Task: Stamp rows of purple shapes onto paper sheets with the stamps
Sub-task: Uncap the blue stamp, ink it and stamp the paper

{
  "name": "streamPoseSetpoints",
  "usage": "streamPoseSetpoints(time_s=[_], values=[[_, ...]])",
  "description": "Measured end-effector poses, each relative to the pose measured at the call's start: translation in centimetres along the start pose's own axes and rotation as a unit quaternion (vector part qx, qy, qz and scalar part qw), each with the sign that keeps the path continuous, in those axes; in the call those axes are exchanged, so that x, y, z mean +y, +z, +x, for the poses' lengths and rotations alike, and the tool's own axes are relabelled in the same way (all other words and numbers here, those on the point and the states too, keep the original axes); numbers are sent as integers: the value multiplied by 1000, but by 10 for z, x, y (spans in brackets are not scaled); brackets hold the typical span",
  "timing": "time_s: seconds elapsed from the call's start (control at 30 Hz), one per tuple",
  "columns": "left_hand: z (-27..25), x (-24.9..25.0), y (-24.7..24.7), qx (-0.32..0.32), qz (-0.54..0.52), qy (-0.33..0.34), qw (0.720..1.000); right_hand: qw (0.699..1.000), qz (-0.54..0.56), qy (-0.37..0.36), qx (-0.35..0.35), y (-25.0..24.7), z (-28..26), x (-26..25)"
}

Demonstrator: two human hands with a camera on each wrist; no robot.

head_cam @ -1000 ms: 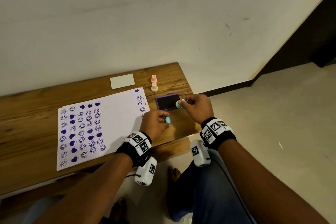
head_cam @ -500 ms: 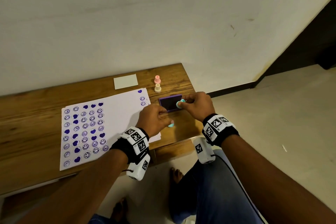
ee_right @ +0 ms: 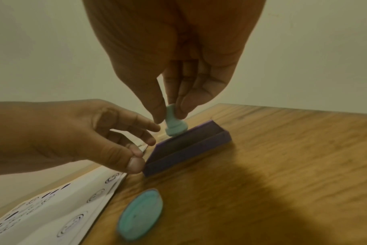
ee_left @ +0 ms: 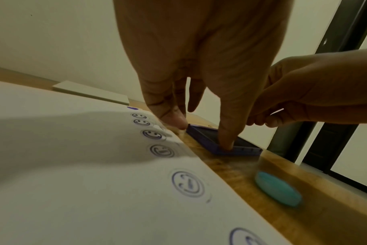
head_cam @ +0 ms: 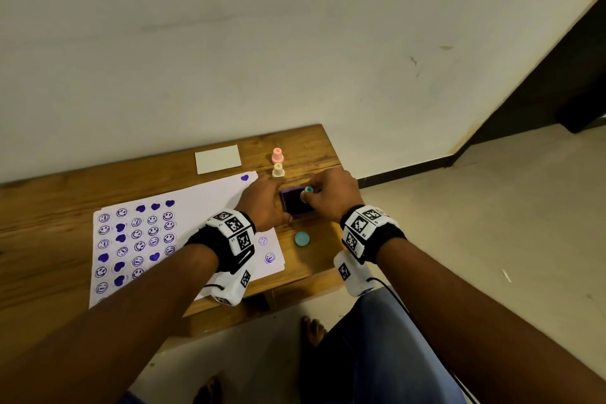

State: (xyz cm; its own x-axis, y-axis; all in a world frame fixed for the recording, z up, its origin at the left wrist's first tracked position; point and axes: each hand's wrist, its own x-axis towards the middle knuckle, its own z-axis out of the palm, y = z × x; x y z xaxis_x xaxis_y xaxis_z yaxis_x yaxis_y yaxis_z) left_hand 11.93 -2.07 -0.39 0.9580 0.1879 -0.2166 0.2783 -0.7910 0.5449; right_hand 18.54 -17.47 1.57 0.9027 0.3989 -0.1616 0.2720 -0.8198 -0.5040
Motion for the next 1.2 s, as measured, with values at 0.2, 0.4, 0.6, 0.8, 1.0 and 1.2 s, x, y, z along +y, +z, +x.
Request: streamPoseSetpoints(time_s=[0.2,0.4,0.6,0.8,1.0,1.2], values=[[6,0,0,-15,36,4,999,1000,-15,-21,-10,7,0,-2],[10,-2,2,-12,31,3,999,999,-31,-19,-18,6,4,-6],[12,-4,2,-15,6,-6,1000,995,-70,14,-76,-4,20,-15],[15,-2,3,-21,1,-21,1000,992,-62,41,-97,-4,34,-14],[15,0,0,-21,1,-25,999,994,-34,54,-89,0,34,-10],[5,5,1,-10,-1,-23,1000,995,-24,57,-77,-1,28,-13]])
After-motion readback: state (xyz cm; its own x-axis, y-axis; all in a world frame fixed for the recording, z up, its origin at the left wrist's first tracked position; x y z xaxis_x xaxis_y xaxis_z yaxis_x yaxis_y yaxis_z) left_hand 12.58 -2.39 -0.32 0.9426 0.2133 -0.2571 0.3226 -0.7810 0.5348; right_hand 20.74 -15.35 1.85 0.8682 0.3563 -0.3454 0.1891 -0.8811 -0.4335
